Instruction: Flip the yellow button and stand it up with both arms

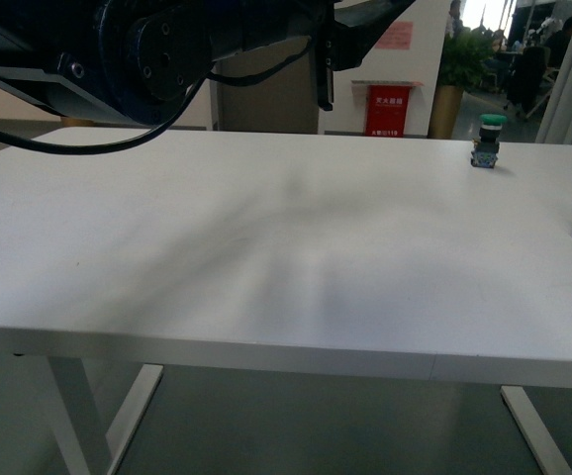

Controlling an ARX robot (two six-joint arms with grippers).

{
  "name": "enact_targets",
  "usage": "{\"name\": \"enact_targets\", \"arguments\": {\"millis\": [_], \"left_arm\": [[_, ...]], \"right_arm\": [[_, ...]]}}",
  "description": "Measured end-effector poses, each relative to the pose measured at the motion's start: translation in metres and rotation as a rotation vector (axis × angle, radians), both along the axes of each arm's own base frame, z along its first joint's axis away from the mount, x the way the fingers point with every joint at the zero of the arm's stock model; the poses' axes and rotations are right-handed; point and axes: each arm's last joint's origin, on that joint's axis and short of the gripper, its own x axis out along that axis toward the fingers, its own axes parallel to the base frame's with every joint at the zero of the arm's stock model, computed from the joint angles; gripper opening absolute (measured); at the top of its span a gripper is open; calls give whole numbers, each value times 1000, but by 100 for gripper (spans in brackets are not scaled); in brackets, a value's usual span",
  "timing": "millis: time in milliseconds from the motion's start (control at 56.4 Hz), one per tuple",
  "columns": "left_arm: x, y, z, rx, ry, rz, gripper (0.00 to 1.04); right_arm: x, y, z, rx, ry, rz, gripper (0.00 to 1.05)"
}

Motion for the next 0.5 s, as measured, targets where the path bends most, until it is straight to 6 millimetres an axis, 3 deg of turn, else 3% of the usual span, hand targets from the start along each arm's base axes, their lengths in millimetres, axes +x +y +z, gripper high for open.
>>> {"name": "enact_targets", "arguments": {"millis": [89, 213, 496], "left_arm": [[1, -2, 1, 8, -10, -2, 36], [3, -5, 1, 24, -10, -1, 36], [10, -12, 11, 6, -58, -23, 36]], "right_arm": [[22, -1, -14, 183, 128, 48, 98], [44, 10, -34, 307, 246, 88, 98], [70, 44, -40, 409, 281, 161, 98]]}}
